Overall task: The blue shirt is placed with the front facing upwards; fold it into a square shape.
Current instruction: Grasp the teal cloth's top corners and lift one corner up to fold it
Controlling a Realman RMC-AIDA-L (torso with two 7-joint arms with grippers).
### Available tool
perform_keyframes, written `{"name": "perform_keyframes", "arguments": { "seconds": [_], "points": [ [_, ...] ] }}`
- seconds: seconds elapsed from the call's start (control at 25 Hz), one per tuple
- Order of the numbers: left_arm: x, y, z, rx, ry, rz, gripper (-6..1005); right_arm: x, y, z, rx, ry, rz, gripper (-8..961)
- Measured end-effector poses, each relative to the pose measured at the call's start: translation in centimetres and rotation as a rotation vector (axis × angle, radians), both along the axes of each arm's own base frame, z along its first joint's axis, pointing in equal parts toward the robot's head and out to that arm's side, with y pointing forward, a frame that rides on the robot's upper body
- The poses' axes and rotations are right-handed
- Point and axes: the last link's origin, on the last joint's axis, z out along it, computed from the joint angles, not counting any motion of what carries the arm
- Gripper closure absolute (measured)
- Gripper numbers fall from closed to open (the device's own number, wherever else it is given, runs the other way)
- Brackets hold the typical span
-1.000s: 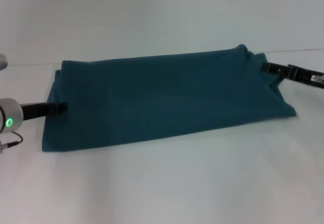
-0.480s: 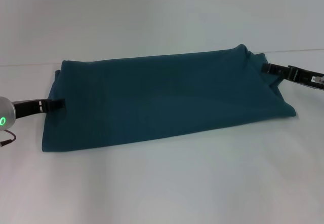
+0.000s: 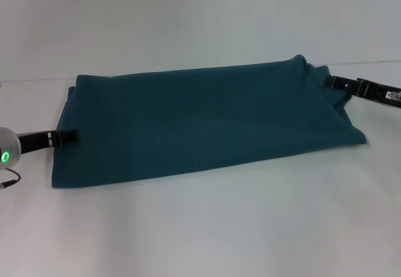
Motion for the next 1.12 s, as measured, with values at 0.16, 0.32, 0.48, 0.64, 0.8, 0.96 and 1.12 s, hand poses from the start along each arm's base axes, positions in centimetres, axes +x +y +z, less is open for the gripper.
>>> {"name": "perform_keyframes", "arguments": {
  "seconds": [0.16, 0.32, 0.48, 0.64, 0.8, 0.96, 1.12],
  "points": [
    [0.1, -0.1, -0.3, -0.009, -0.004, -0.002, 179, -0.1, 0.1, 0.0, 0.002, -0.002, 0.002, 141],
    [0.6, -0.2, -0.9, -0.039, 0.006, -0.02, 181, -0.1, 0.1, 0.0, 0.003, -0.002, 0.001, 142],
    [1.1, 0.0, -1.0, -0.037, 0.002, -0.032, 330, -0.1, 0.1, 0.0, 0.002, 0.004, -0.003, 142],
    [1.4, 0.2, -1.1, -0.046, -0.001, -0.041, 500, -0.1, 0.1, 0.1, 0.001, 0.006, -0.005, 142],
    [1.7, 0.3, -1.2, -0.054, -0.005, -0.046, 657, 0.1, 0.0, 0.1, 0.0, 0.005, -0.008, 141],
    [1.8, 0.3, -1.2, -0.059, -0.008, -0.05, 776, 0.1, 0.0, 0.1, 0.0, 0.005, -0.008, 141],
    [2.1, 0.3, -1.2, -0.069, -0.015, -0.055, 857, 0.2, -0.1, 0.1, 0.0, 0.005, -0.01, 141]
  ]
}}
